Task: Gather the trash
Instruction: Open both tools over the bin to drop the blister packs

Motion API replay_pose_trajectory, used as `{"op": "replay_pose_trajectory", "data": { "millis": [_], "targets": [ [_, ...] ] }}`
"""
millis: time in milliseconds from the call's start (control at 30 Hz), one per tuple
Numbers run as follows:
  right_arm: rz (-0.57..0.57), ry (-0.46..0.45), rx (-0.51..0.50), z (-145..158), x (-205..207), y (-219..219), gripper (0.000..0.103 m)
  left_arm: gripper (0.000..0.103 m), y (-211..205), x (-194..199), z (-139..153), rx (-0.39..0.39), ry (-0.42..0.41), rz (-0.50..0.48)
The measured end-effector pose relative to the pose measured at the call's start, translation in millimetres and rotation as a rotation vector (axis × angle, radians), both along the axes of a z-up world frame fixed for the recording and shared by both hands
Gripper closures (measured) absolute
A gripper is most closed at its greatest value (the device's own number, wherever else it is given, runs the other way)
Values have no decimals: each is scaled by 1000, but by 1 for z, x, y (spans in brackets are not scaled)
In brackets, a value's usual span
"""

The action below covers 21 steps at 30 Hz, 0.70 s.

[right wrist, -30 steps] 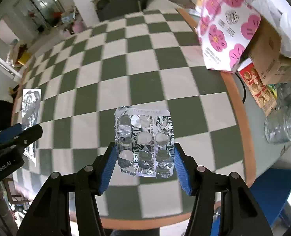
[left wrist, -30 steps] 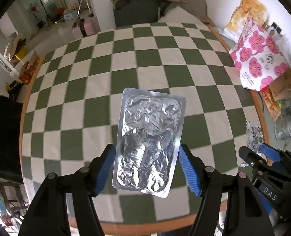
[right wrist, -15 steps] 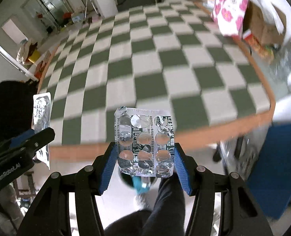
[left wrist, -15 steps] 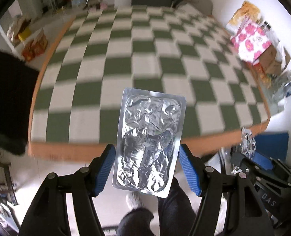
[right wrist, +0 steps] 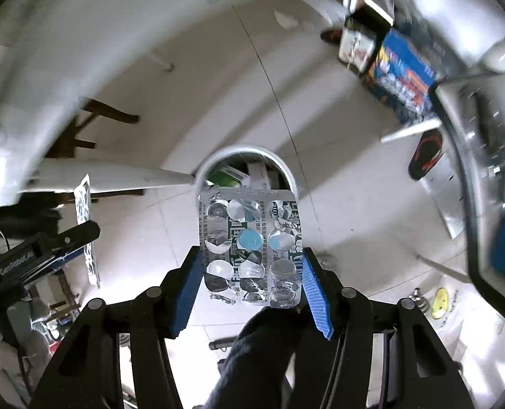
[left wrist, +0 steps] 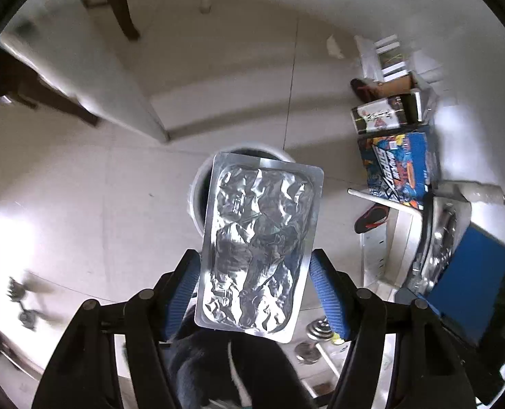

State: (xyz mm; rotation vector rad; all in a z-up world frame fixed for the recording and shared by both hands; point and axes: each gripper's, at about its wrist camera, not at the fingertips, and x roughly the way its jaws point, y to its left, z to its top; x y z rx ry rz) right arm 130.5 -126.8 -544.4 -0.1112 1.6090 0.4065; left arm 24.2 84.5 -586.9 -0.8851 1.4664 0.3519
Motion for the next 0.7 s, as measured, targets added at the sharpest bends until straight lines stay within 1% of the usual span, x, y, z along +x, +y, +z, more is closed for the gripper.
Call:
{"op": "replay_pose_trajectory", "data": {
  "millis": [100,133,167,200,233,267,333,367,400,433,467,533,600,700],
  "targets": [
    [1,29,0,-66,13,1,44,37,2,5,-61,-57,12,44],
    [0,38,9,-84,17,1,44,35,1,6,-75,-60,19,47],
    [4,51,17,-109,23,3,44,24,2,7,-91,-58,27,51],
    [17,64,23,-125,27,6,44,6,1,8,-105,-46,43,51],
    [29,78,33,-143,31,8,44,0,0,8,-113,-31,61,46],
    [43,93,39,-161,34,12,44,0,-1,8,-121,-6,83,41],
    [75,110,34,-185,36,18,43,0,-1,4,-127,34,104,52],
    [86,120,44,-198,37,19,32,0,-2,1,-125,45,107,58],
    [91,126,55,-203,38,20,12,0,-3,-2,-122,68,111,65],
    [103,126,58,-206,37,22,4,0,-2,-6,-117,84,109,70],
    [120,116,59,-207,35,22,0,0,-3,-10,-109,107,102,71],
    [147,94,44,-199,33,23,0,0,-8,-16,-95,174,97,62],
    [176,60,15,-185,29,22,0,0,-14,-23,-70,242,100,35],
    [223,-8,-39,-149,17,22,0,0,-22,-35,-37,289,90,17]
  ]
}}
